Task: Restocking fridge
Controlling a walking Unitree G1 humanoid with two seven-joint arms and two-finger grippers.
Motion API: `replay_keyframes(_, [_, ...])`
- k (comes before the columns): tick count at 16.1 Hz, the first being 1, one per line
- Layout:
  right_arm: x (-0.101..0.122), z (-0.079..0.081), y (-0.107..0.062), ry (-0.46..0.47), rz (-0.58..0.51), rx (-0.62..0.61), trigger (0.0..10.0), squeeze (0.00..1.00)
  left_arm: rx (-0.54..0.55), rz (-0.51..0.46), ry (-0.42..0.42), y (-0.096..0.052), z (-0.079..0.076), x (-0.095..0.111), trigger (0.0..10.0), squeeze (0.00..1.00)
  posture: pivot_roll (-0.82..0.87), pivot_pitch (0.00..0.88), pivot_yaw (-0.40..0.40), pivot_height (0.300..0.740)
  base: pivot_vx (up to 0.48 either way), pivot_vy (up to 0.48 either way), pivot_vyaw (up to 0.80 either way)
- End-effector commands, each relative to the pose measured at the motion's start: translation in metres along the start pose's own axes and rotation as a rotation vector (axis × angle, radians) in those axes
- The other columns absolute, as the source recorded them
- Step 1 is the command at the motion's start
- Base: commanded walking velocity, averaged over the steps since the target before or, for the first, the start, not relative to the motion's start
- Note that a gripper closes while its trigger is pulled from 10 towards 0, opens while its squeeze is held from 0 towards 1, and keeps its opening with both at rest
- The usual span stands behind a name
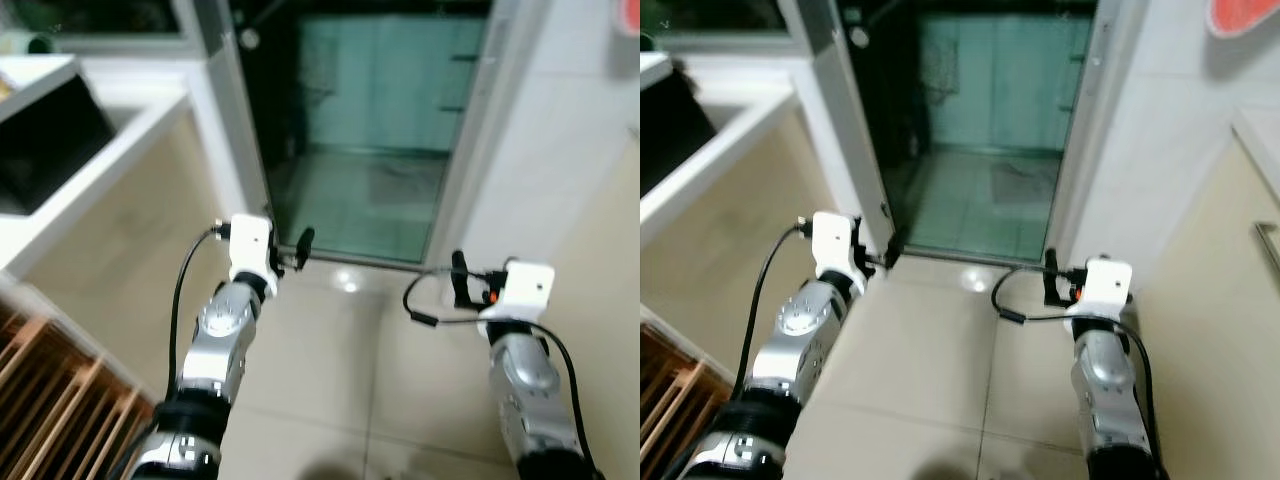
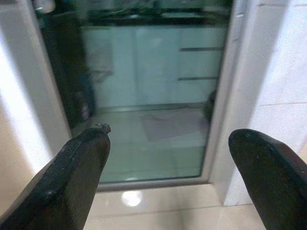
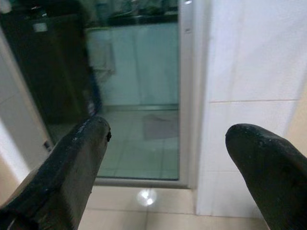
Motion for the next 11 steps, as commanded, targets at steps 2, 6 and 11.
replay_keyframes(2, [0.008, -0.003, 0.002, -0.002, -0.026, -0.016, 10.0, 0.22, -0.017, 0.044, -0.008, 0.002, -0.005, -0.008, 10.0, 0.00, -0.23, 0.027, 0.093, 0.740, 0.480, 0.000, 0.00])
replay_keyframes(6, [0.007, -0.006, 0.003, -0.015, -0.015, -0.027, 10.0, 0.22, 0.001, 0.064, -0.039, 0.003, -0.004, -0.014, 10.0, 0.00, -0.23, 0.030, 0.092, 0.740, 0.480, 0.000, 0.00])
replay_keyframes(11, [0.008, -0.003, 0.006, -0.014, -0.014, -0.002, 10.0, 0.22, 0.016, 0.085, -0.061, 0.005, -0.004, -0.019, 10.0, 0.00, -0.23, 0.047, 0.104, 0.740, 0.480, 0.000, 0.00])
Point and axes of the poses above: a point about 5 cm out from each wrist's last joint towards the gripper, its own y axis pointing out of the wrist towards the gripper, its own x axis along the axis of the wrist's last joint, z = x × y, the point moved 4 cm from there along y, pointing out of the wrist towards the gripper, and after that the axes turned 8 degrees about -y, right-handed, at the moved point
